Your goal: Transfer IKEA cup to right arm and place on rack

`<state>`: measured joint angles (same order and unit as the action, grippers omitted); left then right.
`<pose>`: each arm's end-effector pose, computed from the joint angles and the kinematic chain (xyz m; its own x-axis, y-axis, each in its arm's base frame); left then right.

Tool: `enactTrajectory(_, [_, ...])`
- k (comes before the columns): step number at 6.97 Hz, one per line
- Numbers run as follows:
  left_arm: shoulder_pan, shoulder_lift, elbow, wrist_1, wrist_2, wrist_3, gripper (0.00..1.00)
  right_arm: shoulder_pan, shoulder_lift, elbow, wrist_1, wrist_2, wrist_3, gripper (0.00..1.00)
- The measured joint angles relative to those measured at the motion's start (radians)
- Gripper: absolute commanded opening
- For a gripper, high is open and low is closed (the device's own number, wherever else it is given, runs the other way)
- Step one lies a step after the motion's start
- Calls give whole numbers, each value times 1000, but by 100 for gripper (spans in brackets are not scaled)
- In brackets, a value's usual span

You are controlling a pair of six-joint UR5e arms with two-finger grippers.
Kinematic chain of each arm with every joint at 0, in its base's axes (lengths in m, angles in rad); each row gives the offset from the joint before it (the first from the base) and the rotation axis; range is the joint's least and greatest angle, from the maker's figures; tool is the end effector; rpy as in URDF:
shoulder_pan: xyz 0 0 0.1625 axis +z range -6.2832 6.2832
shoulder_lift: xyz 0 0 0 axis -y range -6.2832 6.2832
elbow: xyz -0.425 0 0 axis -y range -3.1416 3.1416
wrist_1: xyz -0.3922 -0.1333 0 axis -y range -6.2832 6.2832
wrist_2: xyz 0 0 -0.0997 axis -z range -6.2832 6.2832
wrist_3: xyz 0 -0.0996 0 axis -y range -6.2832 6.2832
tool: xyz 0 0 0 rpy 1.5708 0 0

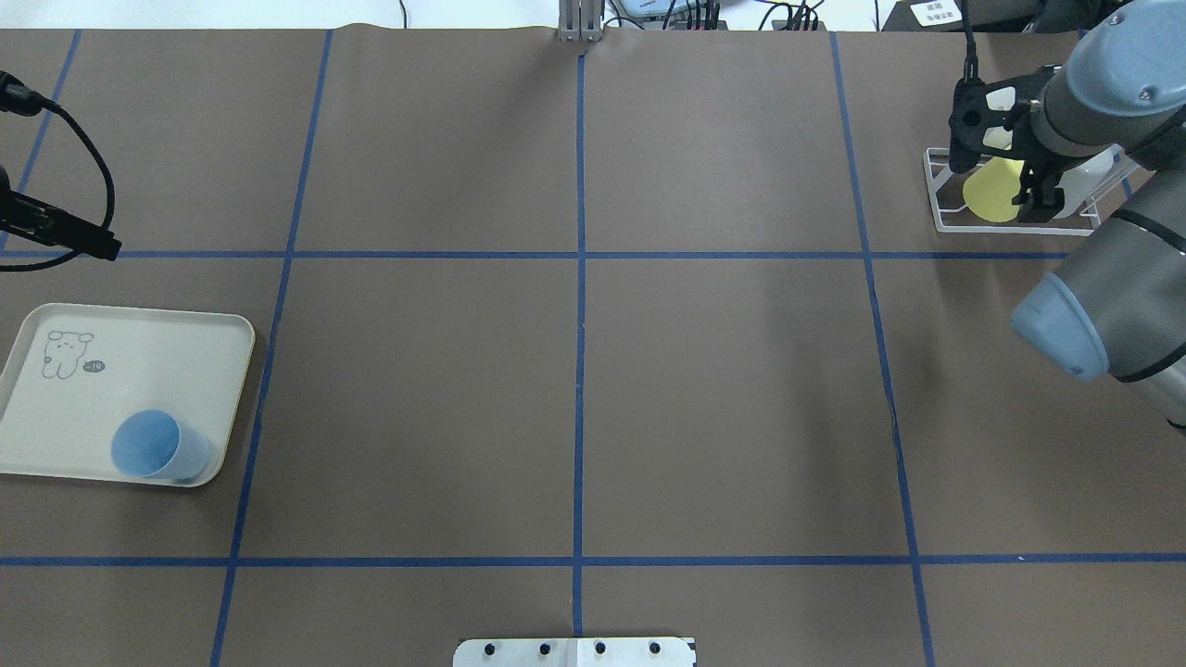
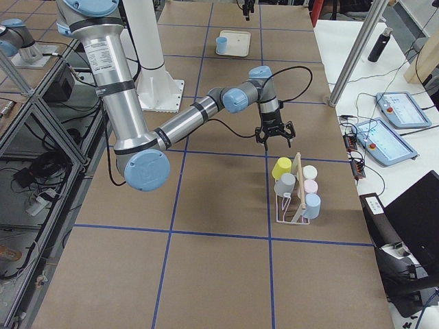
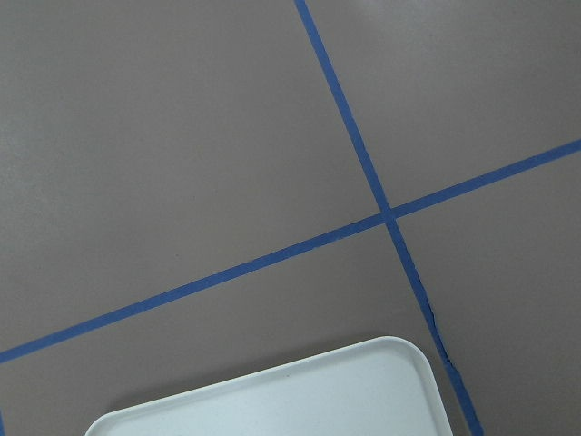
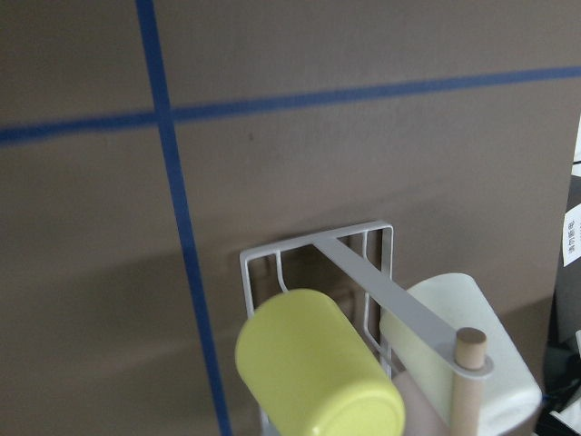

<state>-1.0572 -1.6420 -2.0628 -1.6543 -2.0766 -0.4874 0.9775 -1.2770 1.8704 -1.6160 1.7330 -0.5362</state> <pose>0.1686 -0.4720 0.3865 0.7301 0.2789 -0.6238 -0.0568 0.9345 0.3513 -0.2296 -0.5502 0.3819 0.4192 -0.8958 -0.1478 0.8042 0.2908 0.5184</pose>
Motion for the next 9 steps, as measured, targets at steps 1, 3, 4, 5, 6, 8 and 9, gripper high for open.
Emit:
enactTrajectory(1, [18, 6, 1, -5, 3, -58, 100, -22, -4, 17, 109, 80, 258, 99])
enactTrajectory(3, [86, 78, 2, -101, 9, -148, 100, -118, -2, 21, 391, 138, 718, 99])
enactTrajectory(4, [129, 137, 2, -208, 11, -218, 100, -147, 16, 27, 431, 152, 823, 99])
enactTrajectory(5, [176, 185, 2, -293, 20, -283, 100, -161, 36, 31, 435, 173, 871, 99])
enactTrajectory(6, [227, 215, 2, -338, 47, -337, 100, -165, 58, 33, 410, 194, 887, 99])
enactTrajectory(8, [304, 255, 1, -386, 90, -399, 100, -167, 86, 34, 357, 206, 894, 99])
enactTrajectory(9, [324, 277, 1, -405, 94, -407, 100, -167, 90, 34, 349, 207, 895, 99])
